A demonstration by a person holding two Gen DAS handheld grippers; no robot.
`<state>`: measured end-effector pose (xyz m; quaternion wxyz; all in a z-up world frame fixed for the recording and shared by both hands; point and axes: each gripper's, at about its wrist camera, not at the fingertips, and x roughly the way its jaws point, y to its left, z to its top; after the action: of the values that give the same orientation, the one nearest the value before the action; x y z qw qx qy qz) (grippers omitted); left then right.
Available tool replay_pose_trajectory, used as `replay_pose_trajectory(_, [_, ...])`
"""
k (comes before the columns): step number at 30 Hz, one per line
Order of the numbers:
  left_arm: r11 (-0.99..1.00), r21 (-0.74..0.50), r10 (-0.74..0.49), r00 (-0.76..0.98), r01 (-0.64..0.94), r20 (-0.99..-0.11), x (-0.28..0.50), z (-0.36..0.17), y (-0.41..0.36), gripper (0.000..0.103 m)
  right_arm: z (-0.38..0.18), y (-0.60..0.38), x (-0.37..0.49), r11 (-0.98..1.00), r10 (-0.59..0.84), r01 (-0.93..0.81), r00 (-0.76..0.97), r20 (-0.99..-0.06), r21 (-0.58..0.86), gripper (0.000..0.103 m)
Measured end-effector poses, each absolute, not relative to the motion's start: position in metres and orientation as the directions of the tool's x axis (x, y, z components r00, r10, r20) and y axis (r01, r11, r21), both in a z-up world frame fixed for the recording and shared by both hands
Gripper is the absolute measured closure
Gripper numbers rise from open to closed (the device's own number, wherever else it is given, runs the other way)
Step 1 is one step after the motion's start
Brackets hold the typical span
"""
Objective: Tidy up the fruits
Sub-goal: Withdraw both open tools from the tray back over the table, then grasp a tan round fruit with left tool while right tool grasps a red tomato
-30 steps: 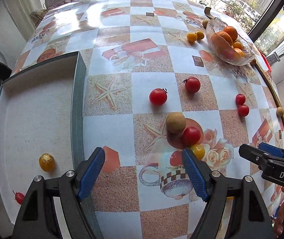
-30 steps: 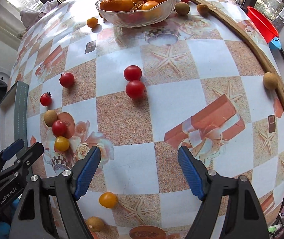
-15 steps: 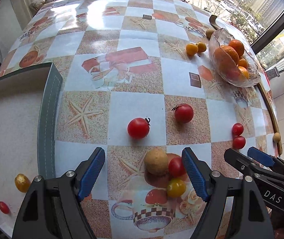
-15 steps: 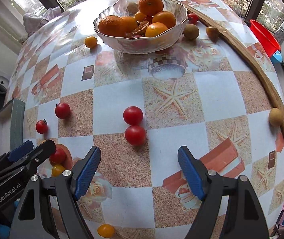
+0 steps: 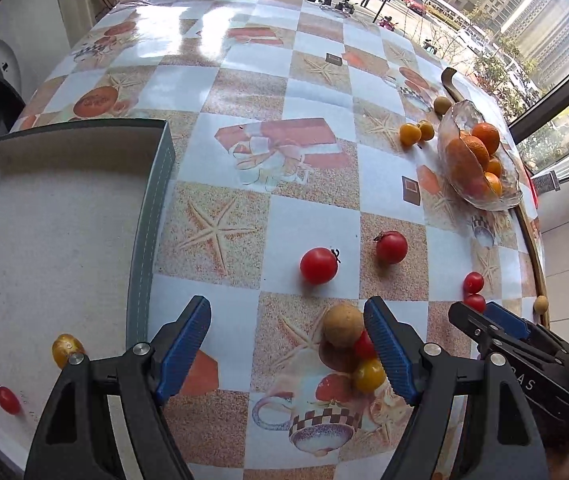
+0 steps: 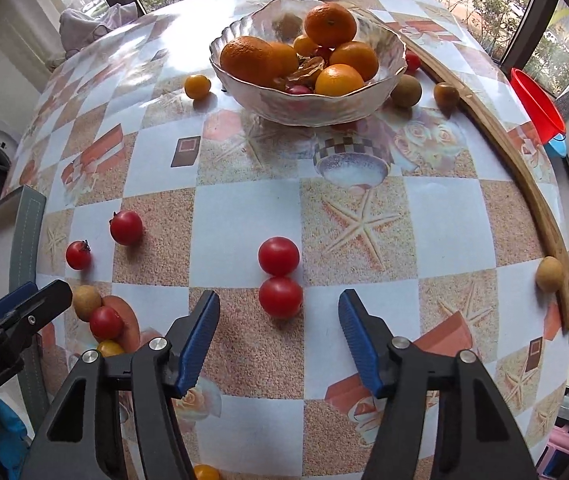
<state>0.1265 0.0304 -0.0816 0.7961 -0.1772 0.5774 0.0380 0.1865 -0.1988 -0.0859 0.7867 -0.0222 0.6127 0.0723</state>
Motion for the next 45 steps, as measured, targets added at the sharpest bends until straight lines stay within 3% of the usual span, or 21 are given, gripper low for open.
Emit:
replay_pose_trajectory(10, [0.95, -0.161, -0.088, 0.266, -0.268, -0.96, 0.138, -0.1, -0.001, 0.023, -0.086, -0.195, 0.186, 0.989, 0.066, -0.144, 0.244, -0.968, 0.031, 0.039])
replay_pose_trajectory(11, [0.954, -0.146, -0.076, 0.261, -0.262, -0.962, 0.138, -0.101, -0.004, 0.023, -0.085, -0.195, 0.185, 0.989, 0.058, -0.148, 0.249, -0.967, 0.021, 0.043])
replay_pose_trajectory(13, [0.956, -0.147, -0.079, 0.259, -0.255, -0.963, 0.137, -0.1, -0.007, 0.026, -0.085, -0.193, 0.184, 0.987, 0.048, -0.16, 0.258, -0.965, 0.006, 0.063])
replay_pose_trajectory(14, [0.956, -0.148, -0.08, 0.262, -0.252, -0.962, 0.137, -0.1, -0.009, 0.029, -0.084, -0.194, 0.184, 0.986, 0.052, -0.164, 0.258, -0.965, 0.009, 0.068])
replay_pose_trajectory(16, [0.957, -0.161, -0.093, 0.27, -0.242, -0.958, 0.137, -0.098, -0.011, 0.045, -0.084, -0.197, 0.184, 0.986, 0.069, -0.164, 0.253, -0.965, 0.027, 0.08])
replay_pose_trajectory(17, [0.957, -0.176, -0.109, 0.275, -0.231, -0.955, 0.138, -0.097, -0.013, 0.052, -0.083, -0.199, 0.185, 0.986, 0.083, -0.159, 0.247, -0.965, 0.044, 0.08])
replay_pose_trajectory(18, [0.956, -0.195, -0.13, 0.281, -0.218, -0.951, 0.139, -0.096, -0.015, 0.066, -0.083, -0.202, 0.184, 0.986, 0.099, -0.153, 0.242, -0.965, 0.062, 0.08])
replay_pose_trajectory(21, [0.963, -0.195, -0.136, 0.292, -0.184, -0.947, 0.139, -0.094, -0.019, 0.07, -0.081, -0.208, 0.18, 0.985, 0.134, -0.139, 0.23, -0.964, 0.104, 0.08])
replay_pose_trajectory(23, [0.964, -0.206, -0.149, 0.298, -0.169, -0.943, 0.136, -0.093, -0.018, 0.078, -0.08, -0.212, 0.176, 0.983, 0.153, -0.131, 0.225, -0.962, 0.126, 0.08])
replay_pose_trajectory(45, [0.958, -0.263, -0.216, 0.31, -0.118, -0.926, 0.086, -0.085, 0.007, 0.078, -0.065, -0.205, 0.135, 0.973, 0.21, -0.13, 0.174, -0.962, 0.189, 0.08])
